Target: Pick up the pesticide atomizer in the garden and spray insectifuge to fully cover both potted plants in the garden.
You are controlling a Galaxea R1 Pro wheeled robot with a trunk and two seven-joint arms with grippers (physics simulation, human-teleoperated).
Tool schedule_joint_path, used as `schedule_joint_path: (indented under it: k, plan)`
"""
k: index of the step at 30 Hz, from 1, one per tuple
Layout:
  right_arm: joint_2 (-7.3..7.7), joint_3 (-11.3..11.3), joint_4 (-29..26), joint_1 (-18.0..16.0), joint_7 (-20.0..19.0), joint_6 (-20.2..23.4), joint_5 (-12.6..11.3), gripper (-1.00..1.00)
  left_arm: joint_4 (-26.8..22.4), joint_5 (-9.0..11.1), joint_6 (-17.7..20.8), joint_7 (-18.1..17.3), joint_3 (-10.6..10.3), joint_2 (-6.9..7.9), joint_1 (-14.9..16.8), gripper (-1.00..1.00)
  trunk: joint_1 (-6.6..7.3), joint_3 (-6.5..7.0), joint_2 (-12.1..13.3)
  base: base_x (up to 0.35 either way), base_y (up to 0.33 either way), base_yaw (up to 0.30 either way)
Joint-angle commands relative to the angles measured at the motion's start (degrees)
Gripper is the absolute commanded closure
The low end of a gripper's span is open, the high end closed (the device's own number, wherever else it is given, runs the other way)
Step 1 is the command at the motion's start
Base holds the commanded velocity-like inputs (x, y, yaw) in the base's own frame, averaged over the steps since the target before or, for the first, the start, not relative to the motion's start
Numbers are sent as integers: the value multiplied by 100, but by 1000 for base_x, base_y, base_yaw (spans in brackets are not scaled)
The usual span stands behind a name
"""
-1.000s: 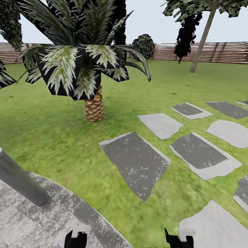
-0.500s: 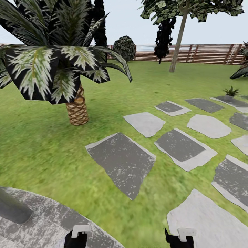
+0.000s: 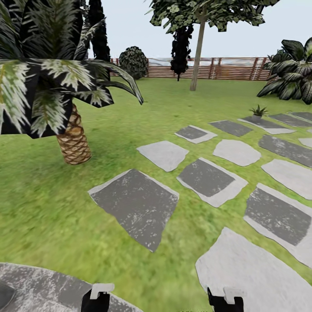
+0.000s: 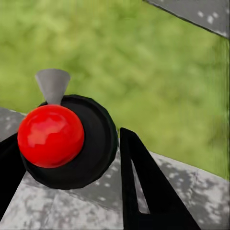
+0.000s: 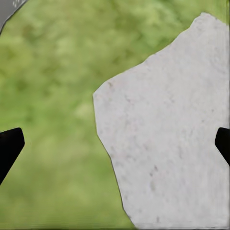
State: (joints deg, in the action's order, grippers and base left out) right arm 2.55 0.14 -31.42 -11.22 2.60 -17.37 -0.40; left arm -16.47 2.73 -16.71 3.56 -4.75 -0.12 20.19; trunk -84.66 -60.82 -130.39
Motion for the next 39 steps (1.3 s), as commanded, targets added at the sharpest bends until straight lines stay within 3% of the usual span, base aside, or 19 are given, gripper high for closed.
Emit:
schedule_joint_path:
  k: [1,12,39]
  plan:
    - [0,3,4,-3,13,-16,-4,-100,4,26,-19,40,-51,5,3,100,1,-2,-2,0,0,-300]
    - [0,10,4,-3,13,-18,-4,-100,6,22,-19,40,-51,8,3,100,1,26,-2,49,0,-300]
    - [18,12,13,-3,-8,-13,-8,-100,13,17,-17,40,-44,12,3,100,1,152,-2,332,-62,-274]
